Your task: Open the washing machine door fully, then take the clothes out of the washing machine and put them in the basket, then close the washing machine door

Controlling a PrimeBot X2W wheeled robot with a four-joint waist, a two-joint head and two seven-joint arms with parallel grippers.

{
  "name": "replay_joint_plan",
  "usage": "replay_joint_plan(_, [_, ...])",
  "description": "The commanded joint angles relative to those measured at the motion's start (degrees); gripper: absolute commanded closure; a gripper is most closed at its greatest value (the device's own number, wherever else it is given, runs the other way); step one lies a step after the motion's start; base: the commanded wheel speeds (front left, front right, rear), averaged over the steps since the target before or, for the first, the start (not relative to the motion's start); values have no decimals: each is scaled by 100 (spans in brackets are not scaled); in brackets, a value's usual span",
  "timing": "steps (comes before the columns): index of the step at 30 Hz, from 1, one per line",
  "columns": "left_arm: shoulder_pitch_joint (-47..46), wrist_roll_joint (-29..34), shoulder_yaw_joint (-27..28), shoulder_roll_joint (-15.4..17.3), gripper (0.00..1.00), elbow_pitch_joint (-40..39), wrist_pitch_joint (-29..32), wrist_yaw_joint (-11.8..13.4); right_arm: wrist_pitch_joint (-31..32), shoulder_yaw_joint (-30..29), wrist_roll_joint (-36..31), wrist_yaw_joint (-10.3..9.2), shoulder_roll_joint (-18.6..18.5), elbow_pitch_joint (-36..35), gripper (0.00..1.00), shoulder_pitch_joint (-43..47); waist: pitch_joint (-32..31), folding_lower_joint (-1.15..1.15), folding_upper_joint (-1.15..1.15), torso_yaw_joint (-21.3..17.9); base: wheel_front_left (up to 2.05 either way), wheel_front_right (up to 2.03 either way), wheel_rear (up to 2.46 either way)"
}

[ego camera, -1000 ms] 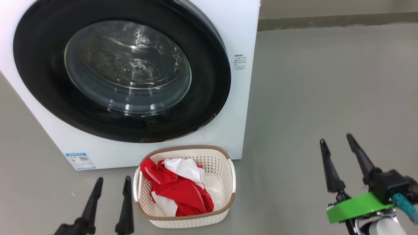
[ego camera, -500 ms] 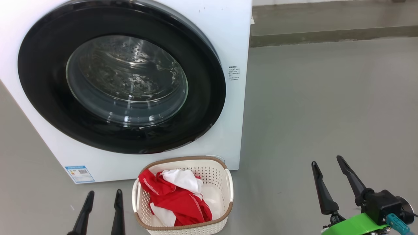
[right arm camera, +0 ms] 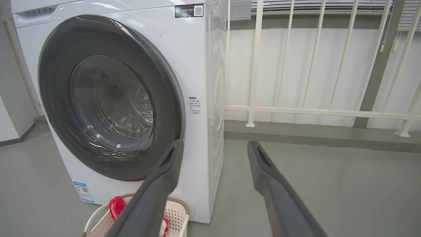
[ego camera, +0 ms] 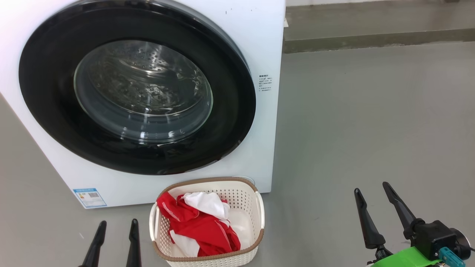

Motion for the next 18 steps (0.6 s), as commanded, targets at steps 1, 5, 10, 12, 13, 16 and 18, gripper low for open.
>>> replay_joint_plan(1, [-118,68,202,23,0,-120,-51,-17,4,148,-65,-21,-50,-125,0,-109,5,0,0,0,0,0,0])
replay_joint_plan(5, [-120,156,190,20,0,-82,-51,1,4,166,-72,-21,-50,-129,0,-115,12,0,0,15,0,0,0])
replay_joint_plan(10, [48,113,-46,-71,100,374,38,7,1,28,8,1,65,330,100,148,14,0,0,13,0,0,0])
replay_joint_plan(12, [43,30,-31,-82,100,444,68,0,21,27,99,1,71,389,100,172,16,0,0,14,0,0,0])
replay_joint_plan(13, [27,-32,-21,-81,100,455,89,-5,36,25,166,1,68,393,100,162,20,1,0,16,0,0,0])
replay_joint_plan(16, [-8,-224,-1,-79,100,472,144,-20,83,14,368,0,60,393,100,136,26,10,0,23,0,0,0])
replay_joint_plan(18, [-23,-354,8,-78,100,477,175,-31,116,8,503,0,55,393,100,122,27,13,0,27,0,0,0])
